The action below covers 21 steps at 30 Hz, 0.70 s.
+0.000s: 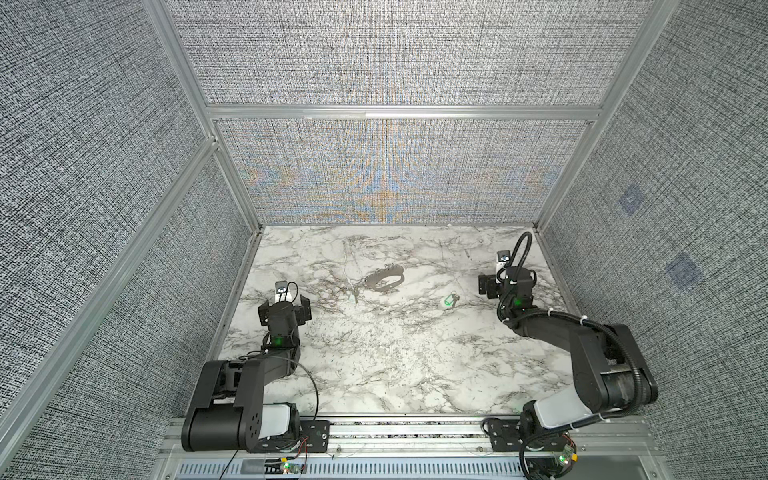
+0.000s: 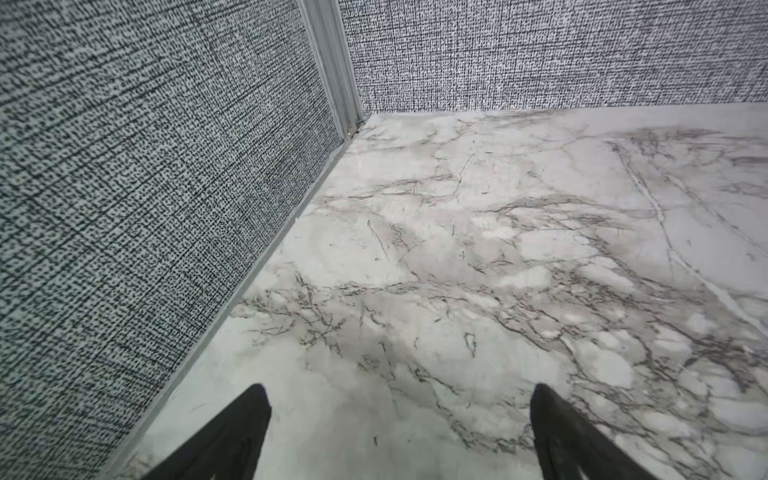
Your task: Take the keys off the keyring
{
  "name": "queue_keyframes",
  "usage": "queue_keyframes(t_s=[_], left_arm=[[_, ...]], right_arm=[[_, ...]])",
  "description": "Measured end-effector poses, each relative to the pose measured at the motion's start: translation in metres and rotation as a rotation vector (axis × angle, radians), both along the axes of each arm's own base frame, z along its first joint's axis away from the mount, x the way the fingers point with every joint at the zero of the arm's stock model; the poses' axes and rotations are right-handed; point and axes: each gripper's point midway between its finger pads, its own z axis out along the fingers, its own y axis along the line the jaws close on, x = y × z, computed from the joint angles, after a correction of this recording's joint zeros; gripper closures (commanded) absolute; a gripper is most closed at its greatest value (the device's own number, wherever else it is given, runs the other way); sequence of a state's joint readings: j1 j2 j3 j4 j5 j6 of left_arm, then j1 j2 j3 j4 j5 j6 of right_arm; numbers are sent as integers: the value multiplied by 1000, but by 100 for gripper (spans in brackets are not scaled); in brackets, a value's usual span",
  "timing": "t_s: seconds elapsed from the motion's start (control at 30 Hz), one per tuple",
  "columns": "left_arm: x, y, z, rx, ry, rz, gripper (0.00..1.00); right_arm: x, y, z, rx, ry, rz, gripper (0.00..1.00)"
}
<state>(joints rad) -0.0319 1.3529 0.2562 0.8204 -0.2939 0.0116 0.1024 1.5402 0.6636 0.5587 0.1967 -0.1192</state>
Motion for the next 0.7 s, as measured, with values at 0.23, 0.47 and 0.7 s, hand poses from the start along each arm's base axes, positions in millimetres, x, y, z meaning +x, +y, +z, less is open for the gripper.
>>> queue_keyframes(t_s=[0.23,0.47,0.7], left_arm=[[-8,-13,18,-32,-156,-75,1],[-20,-24,-4,-55,-174,-140,1],[-11,-27,29,-55,-296,-157,1]], right_arm=[[1,-12,13,36,-31,-13,1],[-19,-22,15,133,-47,-42,1],[-35,-21,11,140,-64,-30,1]])
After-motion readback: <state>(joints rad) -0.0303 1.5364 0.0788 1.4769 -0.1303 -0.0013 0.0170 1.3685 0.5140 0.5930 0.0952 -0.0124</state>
